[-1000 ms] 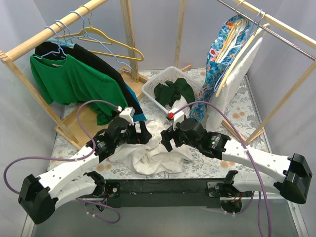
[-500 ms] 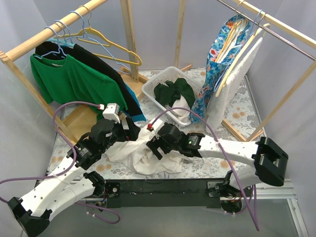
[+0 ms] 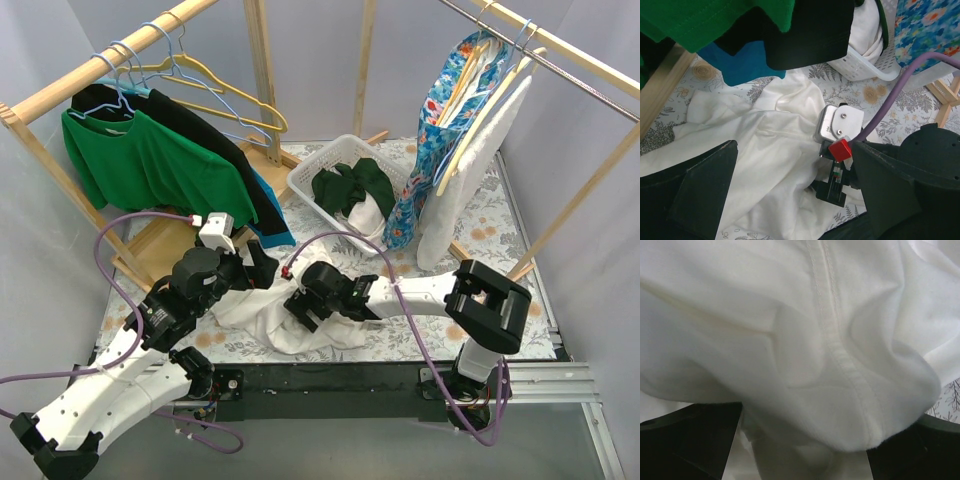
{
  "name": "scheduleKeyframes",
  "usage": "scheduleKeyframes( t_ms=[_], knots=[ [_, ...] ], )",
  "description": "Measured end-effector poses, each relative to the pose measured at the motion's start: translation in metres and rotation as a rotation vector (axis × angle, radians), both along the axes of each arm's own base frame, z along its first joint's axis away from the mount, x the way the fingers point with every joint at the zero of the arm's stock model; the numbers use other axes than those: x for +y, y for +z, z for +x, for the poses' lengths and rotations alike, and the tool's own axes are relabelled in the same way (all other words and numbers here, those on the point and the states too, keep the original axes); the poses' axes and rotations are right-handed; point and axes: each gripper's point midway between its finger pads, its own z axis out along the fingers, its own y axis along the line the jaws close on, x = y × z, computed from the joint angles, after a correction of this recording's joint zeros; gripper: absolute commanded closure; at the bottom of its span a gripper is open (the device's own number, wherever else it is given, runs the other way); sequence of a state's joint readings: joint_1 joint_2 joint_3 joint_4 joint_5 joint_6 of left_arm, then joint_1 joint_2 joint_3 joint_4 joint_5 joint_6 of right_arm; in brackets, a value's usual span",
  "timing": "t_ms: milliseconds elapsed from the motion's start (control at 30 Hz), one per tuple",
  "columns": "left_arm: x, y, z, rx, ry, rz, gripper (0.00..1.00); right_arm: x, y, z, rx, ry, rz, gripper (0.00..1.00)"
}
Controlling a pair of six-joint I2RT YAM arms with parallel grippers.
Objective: Remove the t-shirt from the hanger
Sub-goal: Place the T-shirt in the bin.
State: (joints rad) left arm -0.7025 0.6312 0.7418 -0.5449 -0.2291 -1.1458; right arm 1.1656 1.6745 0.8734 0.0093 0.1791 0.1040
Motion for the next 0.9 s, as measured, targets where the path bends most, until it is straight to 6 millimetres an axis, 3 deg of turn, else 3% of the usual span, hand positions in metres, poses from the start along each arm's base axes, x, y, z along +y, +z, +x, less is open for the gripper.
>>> scheduleKeyframes(
  t_ms=[100, 133, 233, 300, 400, 633, 800, 900],
  knots=[
    [0.001, 0.000, -0.001, 0.000, 0.000, 0.000, 0.02, 0.015, -0.001, 0.004, 0.000, 0.006, 0.024, 0.12],
    [0.001, 0.000, -0.001, 0.000, 0.000, 0.000, 0.02, 0.022, -0.002, 0.006, 0.000, 0.009, 0.034, 0.30],
    [0.001, 0.000, -0.001, -0.001, 0.000, -0.001, 0.02, 0.039, -0.004, 0.009, 0.012, 0.019, 0.063, 0.61],
    [0.001, 0.000, -0.001, -0.001, -0.001, 0.000, 0.02, 0.045, -0.004, 0.008, 0.025, 0.018, 0.083, 0.71],
    [0.001, 0.000, -0.001, 0.000, -0.002, 0.001, 0.02, 0.048, -0.003, 0.005, 0.043, 0.007, 0.099, 0.98],
    [-0.001, -0.003, 0.000, 0.010, -0.005, 0.012, 0.02, 0.034, 0.000, 0.011, 0.042, -0.068, 0.075, 0.99],
    [-0.001, 0.001, 0.000, 0.002, -0.005, 0.006, 0.02, -0.024, 0.012, 0.022, -0.011, -0.198, -0.073, 0.99],
    [0.000, 0.003, 0.000, -0.004, -0.004, 0.002, 0.02, -0.053, 0.044, 0.034, -0.077, -0.274, -0.090, 0.99]
  ],
)
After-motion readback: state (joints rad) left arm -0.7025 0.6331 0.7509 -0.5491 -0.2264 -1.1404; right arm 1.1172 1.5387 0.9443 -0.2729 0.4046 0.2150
